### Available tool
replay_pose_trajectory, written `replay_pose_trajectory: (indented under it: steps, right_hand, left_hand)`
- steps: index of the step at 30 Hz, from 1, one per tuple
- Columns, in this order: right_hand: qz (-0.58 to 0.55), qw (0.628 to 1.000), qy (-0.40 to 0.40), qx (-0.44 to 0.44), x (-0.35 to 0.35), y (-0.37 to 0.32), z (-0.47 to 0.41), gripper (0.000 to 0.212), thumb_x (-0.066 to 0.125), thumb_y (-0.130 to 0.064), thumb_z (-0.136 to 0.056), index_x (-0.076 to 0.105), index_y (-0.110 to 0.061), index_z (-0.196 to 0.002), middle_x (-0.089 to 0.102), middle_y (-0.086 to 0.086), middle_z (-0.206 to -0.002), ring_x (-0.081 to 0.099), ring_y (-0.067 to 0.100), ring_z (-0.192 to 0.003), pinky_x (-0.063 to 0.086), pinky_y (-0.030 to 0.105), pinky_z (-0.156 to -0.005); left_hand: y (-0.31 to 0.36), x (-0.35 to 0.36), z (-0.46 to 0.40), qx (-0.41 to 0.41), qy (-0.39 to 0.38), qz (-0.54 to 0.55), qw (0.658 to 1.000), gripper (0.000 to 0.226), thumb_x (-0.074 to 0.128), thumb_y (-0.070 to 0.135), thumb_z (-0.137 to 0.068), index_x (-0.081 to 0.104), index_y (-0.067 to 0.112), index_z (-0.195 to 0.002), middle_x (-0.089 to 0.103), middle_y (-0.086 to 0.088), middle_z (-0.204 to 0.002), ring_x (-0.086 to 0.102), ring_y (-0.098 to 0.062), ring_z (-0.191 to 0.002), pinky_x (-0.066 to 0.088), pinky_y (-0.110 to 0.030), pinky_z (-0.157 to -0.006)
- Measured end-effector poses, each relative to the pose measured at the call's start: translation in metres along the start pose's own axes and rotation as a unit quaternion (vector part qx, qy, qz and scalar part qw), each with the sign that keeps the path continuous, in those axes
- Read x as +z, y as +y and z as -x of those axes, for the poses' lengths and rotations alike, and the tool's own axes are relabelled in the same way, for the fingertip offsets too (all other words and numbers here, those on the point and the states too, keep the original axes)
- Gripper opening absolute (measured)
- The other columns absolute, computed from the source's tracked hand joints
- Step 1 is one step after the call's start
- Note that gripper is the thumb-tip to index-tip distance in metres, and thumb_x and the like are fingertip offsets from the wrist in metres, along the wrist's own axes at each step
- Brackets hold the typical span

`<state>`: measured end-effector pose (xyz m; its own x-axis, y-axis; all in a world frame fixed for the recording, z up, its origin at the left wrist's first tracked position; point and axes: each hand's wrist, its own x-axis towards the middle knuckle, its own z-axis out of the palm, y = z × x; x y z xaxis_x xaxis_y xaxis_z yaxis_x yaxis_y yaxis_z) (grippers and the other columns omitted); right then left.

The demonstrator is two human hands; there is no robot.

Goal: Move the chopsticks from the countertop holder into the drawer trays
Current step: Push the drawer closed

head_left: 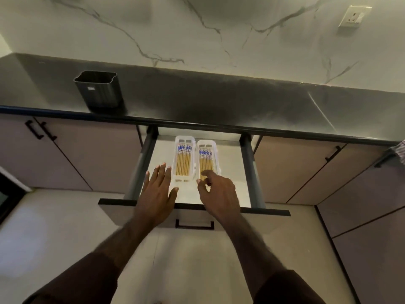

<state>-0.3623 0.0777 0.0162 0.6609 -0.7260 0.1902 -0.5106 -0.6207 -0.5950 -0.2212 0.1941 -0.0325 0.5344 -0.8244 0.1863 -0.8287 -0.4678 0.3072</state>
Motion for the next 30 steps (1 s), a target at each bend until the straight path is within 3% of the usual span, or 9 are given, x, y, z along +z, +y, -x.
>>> replay_pose_trajectory:
  steps: [2,5,8,12,17,21,28,30]
  right_hand:
    - [0.009,1.000,-0.019,0.015,0.011,0.005,0.016,0.034,0.055,-0.041,-0.095,0.063,-0.019,-0.120,0.074,0.000,-0.103,0.068,0.015,-0.091,0.043,0.021,-0.073]
    - [0.027,0.996,-0.080,0.035,0.034,0.016,0.033,0.029,0.052,-0.039,-0.095,0.065,-0.016,-0.106,0.072,0.001,-0.090,0.067,0.018,-0.082,0.041,0.024,-0.064]
    - [0.058,0.986,-0.145,0.051,0.059,0.026,0.045,0.028,0.049,-0.036,-0.096,0.062,-0.012,-0.091,0.069,0.005,-0.084,0.063,0.024,-0.078,0.040,0.028,-0.062]
    - [0.089,0.969,-0.218,0.081,0.095,0.040,0.057,0.024,0.051,-0.028,-0.096,0.064,-0.011,-0.105,0.069,0.011,-0.101,0.065,0.029,-0.094,0.047,0.030,-0.071]
    - [0.142,0.940,-0.289,0.111,0.126,0.061,0.057,0.035,0.052,-0.021,-0.095,0.052,-0.011,-0.129,0.062,0.013,-0.125,0.059,0.032,-0.115,0.051,0.039,-0.089]
    - [0.191,0.924,-0.310,0.118,0.139,0.075,0.056,0.037,0.057,-0.009,-0.092,0.055,-0.012,-0.129,0.064,0.012,-0.123,0.062,0.030,-0.111,0.054,0.039,-0.087]
    - [0.234,0.917,-0.301,0.112,0.152,0.084,0.053,0.034,0.065,-0.013,-0.090,0.060,-0.012,-0.124,0.066,0.011,-0.117,0.065,0.025,-0.103,0.054,0.034,-0.083]
    - [0.235,0.918,-0.301,0.110,0.154,0.088,0.051,0.032,0.064,-0.013,-0.091,0.061,-0.012,-0.123,0.067,0.010,-0.115,0.065,0.025,-0.102,0.053,0.033,-0.083]
  left_hand:
    - [-0.014,0.014,0.030,0.000,-0.027,-0.006,1.000,0.068,0.028,0.049,-0.099,0.007,0.011,-0.151,-0.003,-0.003,-0.157,-0.002,-0.021,-0.148,-0.006,-0.039,-0.117]
    - [-0.035,0.033,0.067,-0.028,-0.063,-0.029,0.997,0.075,0.015,0.057,-0.094,-0.003,0.011,-0.150,-0.010,-0.007,-0.159,-0.012,-0.022,-0.147,-0.005,-0.041,-0.117]
    - [-0.050,0.043,0.084,-0.049,-0.073,-0.051,0.995,0.077,0.015,0.056,-0.093,-0.003,0.007,-0.150,-0.008,-0.011,-0.159,-0.008,-0.026,-0.148,0.000,-0.045,-0.118]
    - [-0.066,0.053,0.089,-0.054,-0.086,-0.066,0.993,0.077,0.016,0.055,-0.093,-0.003,0.007,-0.151,-0.008,-0.012,-0.160,-0.007,-0.028,-0.148,0.004,-0.049,-0.118]
    - [-0.081,0.063,0.087,-0.058,-0.079,-0.075,0.992,0.075,0.021,0.050,-0.095,0.000,0.006,-0.152,-0.003,-0.013,-0.161,-0.002,-0.028,-0.149,0.009,-0.052,-0.118]
    - [-0.087,0.070,0.087,-0.047,-0.065,-0.080,0.994,0.075,0.025,0.047,-0.095,0.000,0.005,-0.152,-0.001,-0.015,-0.161,-0.002,-0.029,-0.149,0.009,-0.052,-0.118]
    - [-0.092,0.076,0.076,-0.035,-0.066,-0.076,0.994,0.082,0.046,0.028,-0.086,0.001,0.004,-0.151,0.006,-0.018,-0.159,0.006,-0.034,-0.148,0.014,-0.057,-0.116]
    - [-0.091,0.075,0.070,-0.024,-0.066,-0.086,0.994,0.079,0.043,0.029,-0.088,0.000,0.004,-0.150,0.008,-0.018,-0.159,0.010,-0.035,-0.147,0.013,-0.057,-0.117]
